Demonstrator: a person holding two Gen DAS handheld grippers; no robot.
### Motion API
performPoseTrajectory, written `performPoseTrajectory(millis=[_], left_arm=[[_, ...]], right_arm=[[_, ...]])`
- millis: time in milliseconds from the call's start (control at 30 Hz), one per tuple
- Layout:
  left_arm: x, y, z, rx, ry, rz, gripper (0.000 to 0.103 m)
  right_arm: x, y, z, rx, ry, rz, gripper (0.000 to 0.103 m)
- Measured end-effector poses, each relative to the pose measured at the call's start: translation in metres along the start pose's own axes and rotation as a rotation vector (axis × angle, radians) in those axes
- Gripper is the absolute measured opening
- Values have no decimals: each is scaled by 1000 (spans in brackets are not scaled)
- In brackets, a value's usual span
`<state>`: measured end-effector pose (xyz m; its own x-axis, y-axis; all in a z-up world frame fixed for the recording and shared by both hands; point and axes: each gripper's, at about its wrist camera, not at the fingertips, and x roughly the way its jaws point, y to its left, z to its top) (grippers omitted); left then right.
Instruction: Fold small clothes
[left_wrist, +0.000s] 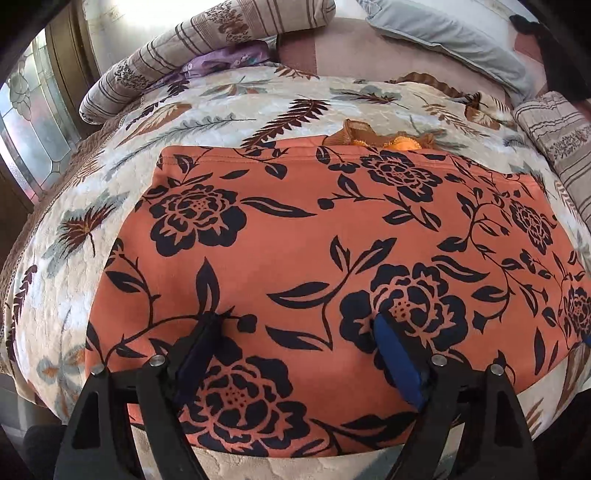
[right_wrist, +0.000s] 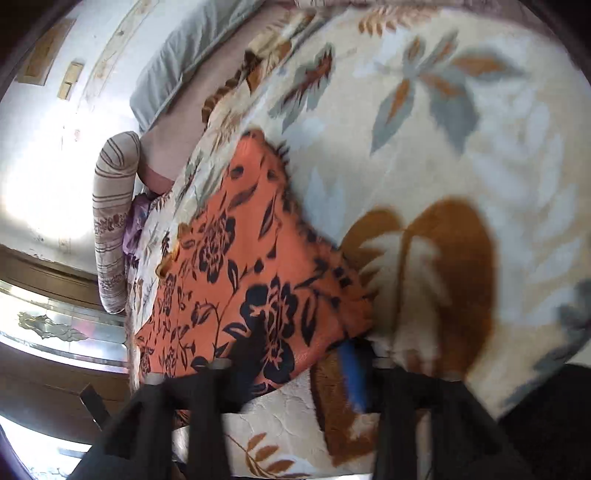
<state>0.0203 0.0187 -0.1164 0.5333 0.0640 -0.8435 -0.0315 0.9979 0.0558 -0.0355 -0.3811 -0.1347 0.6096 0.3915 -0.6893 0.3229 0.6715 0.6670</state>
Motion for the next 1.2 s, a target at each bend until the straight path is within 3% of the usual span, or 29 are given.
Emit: performPoseTrajectory(millis=[33,100,133,233,367,433,467,567,633,667,700,733,767,833,933,1067,1100,1133,1167,1200], left_arm=[[2,1,0,0,1,-7,86],[2,3,-1,2,-3,-19,87],[2,3,-1,3,-5,-20,87],[4,4,1,1,-8,-25,87],[3,4,-1,0,-11,-36,88],[3,6,-1,-1,-12,-49,88],[3,7,-1,-1,-14,-56,88],[3,7,-1,3,-13,-62,88],[2,8,0,3,-5,-65,88],[-1,9,1,1,3,-71,88],[-5,11,1,-11,9,-83,88],[-10,15,1,-32,13,-93,87],[-16,20,0,-52,14,-97,87],[-31,31,-4,-77,-5,-88,87],[-58,58,-18,-113,-56,-52,87],[-57,115,-46,-228,-1,-3,87],[-45,130,-53,-264,59,12,79],[-29,145,-61,-293,142,11,63],[-17,160,-69,-326,203,12,37],[-24,172,-72,-366,168,-32,34]], right_arm=[[-14,2,5,-30,-49,-21,81],[-26,5,23,-84,-92,-30,82],[-25,7,38,-102,-83,8,82],[11,20,81,-131,24,124,82],[90,47,134,-165,149,127,82],[117,50,147,-153,193,96,64],[129,56,150,-188,202,43,19],[133,57,154,-162,138,-59,16],[117,66,152,-186,35,-159,24],[106,74,147,-214,-8,-195,39],[100,80,144,-236,-19,-211,76],[88,89,136,-268,-46,-243,84],[74,99,128,-298,-94,-252,84],[46,117,111,-355,-145,-191,84],[27,138,61,-387,-49,18,85],[43,146,-2,-438,98,137,85],[52,142,-11,-441,121,139,85],[63,135,-17,-435,141,114,85],[73,125,-19,-404,162,62,85],[83,115,-20,-359,184,27,85]])
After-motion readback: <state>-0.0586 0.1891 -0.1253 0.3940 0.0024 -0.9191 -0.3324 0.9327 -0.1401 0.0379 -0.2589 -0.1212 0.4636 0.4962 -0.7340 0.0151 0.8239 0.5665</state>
